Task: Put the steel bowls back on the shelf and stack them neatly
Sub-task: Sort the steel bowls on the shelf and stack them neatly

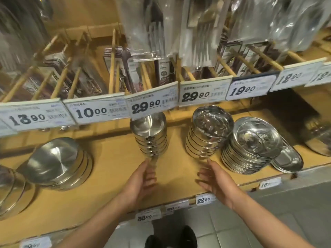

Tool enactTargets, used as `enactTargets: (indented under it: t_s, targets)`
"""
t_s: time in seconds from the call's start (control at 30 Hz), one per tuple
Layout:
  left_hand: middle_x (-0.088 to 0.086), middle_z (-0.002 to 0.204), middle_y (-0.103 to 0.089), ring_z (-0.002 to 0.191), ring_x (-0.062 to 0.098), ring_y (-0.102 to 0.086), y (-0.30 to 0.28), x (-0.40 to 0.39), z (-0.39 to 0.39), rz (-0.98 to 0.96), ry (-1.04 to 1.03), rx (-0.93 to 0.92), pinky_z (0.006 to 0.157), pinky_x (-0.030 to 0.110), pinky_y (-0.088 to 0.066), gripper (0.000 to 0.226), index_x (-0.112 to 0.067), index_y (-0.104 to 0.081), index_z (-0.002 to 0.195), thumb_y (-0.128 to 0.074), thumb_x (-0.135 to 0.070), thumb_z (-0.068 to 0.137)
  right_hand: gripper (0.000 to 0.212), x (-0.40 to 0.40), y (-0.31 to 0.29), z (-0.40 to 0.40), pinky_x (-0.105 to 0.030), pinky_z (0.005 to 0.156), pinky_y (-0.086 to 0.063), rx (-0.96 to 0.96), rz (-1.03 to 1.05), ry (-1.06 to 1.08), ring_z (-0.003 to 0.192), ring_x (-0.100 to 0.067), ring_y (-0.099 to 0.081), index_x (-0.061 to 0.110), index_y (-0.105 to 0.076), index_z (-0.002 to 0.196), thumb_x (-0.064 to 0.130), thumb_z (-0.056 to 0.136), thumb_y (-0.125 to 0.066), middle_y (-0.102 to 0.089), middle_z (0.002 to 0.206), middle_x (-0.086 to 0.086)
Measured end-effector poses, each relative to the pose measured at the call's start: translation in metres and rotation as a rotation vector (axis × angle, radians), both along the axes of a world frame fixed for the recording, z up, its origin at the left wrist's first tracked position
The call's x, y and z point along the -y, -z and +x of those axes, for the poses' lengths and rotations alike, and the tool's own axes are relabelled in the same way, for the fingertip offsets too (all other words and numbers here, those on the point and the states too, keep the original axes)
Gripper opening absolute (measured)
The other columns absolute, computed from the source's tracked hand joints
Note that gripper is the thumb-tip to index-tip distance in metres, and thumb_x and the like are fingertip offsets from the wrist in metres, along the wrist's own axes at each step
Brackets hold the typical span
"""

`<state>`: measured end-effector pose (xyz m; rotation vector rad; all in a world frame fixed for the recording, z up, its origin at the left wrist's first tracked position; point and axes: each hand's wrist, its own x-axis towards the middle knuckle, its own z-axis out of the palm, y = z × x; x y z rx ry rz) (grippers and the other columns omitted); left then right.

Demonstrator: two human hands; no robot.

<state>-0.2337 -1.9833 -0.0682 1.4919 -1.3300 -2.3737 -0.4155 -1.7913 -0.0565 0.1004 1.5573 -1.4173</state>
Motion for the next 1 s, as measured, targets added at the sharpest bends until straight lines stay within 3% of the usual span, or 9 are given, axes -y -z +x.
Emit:
enactTargets:
  t_s: [0.1,0.17,0.3,0.43,0.5,0.57,0.67,0.9,1.0]
  targets:
    - [0.005,0.099,-0.059,0.090,0.021,-0.059,-0.008,-0.025,-0.029,-0.027,0.109,-0.047,0.085,0.040,-0.054,0.065,-0.016,-0.063,0.117,-0.053,-0.068,0.079,0.028,-0.017,-0.009,-0.017,-0.040,0.094,-0.055,-0.052,0.056,0.091,0.125,-0.036,-0.058,0.020,-0.063,0.110,0.042,0.105,-0.046,-0.060,0.131,-0.019]
    - [0.011,0.121,-0.062,0.104,0.024,-0.060,-0.014,-0.036,-0.051,-0.070,0.150,-0.085,0.093,0.043,-0.056,0.068,-0.019,-0.059,0.131,-0.052,-0.068,0.083,0.027,-0.020,-0.011,-0.025,-0.041,0.101,-0.053,-0.076,0.048,0.107,0.125,-0.033,-0.057,0.023,-0.062,0.104,0.041,0.107,-0.041,-0.059,0.133,-0.014]
    - [0.009,0.150,-0.048,0.131,0.027,-0.053,-0.031,-0.046,-0.094,-0.138,0.131,-0.106,0.105,0.045,-0.049,0.059,-0.025,-0.046,0.148,-0.046,-0.057,0.099,0.045,-0.011,-0.001,-0.033,-0.039,0.110,-0.044,-0.100,0.014,0.062,0.120,-0.014,-0.057,0.025,-0.055,0.140,0.049,0.106,-0.038,-0.059,0.141,0.002]
    - [-0.019,0.130,-0.059,0.134,0.019,-0.049,-0.034,-0.047,-0.127,-0.159,0.102,-0.103,0.108,0.044,-0.044,0.032,-0.044,-0.056,0.126,-0.040,-0.058,0.102,0.064,-0.002,0.017,-0.035,-0.040,0.115,-0.033,-0.184,0.027,0.010,0.124,-0.019,-0.049,0.028,-0.039,0.155,0.062,0.101,-0.035,-0.052,0.138,0.004]
    - [-0.031,0.104,-0.072,0.119,0.009,-0.060,-0.034,-0.047,-0.135,-0.166,0.108,-0.147,0.099,0.039,-0.046,0.033,-0.051,-0.068,0.104,-0.036,-0.057,0.104,0.065,0.002,0.022,-0.035,-0.037,0.113,-0.029,-0.222,-0.006,0.025,0.130,-0.016,-0.044,0.033,-0.033,0.157,0.062,0.100,-0.033,-0.047,0.143,0.011]
    - [-0.030,0.096,-0.074,0.096,-0.002,-0.070,-0.034,-0.049,-0.141,-0.151,0.122,-0.192,0.081,0.025,-0.054,0.044,-0.054,-0.073,0.093,-0.032,-0.054,0.106,0.057,0.006,0.023,-0.036,-0.042,0.124,-0.021,-0.263,-0.061,0.024,0.147,-0.011,-0.033,0.039,-0.024,0.159,0.055,0.105,-0.030,-0.038,0.160,0.014]
    - [-0.020,0.095,-0.077,0.080,-0.005,-0.072,-0.030,-0.048,-0.146,-0.145,0.088,-0.230,0.065,0.016,-0.056,0.040,-0.041,-0.070,0.105,-0.032,-0.051,0.107,0.052,0.009,0.023,-0.040,-0.047,0.126,-0.019,-0.287,-0.096,0.031,0.151,-0.011,-0.029,0.038,-0.025,0.159,0.050,0.109,-0.028,-0.035,0.163,0.013]
    - [-0.030,0.103,-0.073,0.091,-0.009,-0.070,-0.022,-0.046,-0.146,-0.207,0.046,-0.254,0.075,0.023,-0.056,0.038,-0.042,-0.057,0.127,-0.032,-0.058,0.104,0.052,0.006,0.023,-0.038,-0.048,0.125,-0.024,-0.250,-0.117,0.014,0.149,-0.012,-0.033,0.040,-0.021,0.160,0.045,0.109,-0.030,-0.036,0.162,0.013]
    - [-0.029,0.101,-0.074,0.087,-0.009,-0.070,-0.021,-0.047,-0.136,-0.231,0.025,-0.238,0.084,0.033,-0.056,0.036,-0.050,-0.059,0.122,-0.035,-0.065,0.100,0.053,0.003,0.020,-0.029,-0.038,0.122,-0.028,-0.272,-0.141,-0.009,0.146,-0.008,-0.034,0.044,-0.017,0.160,0.045,0.109,-0.033,-0.034,0.161,0.019]
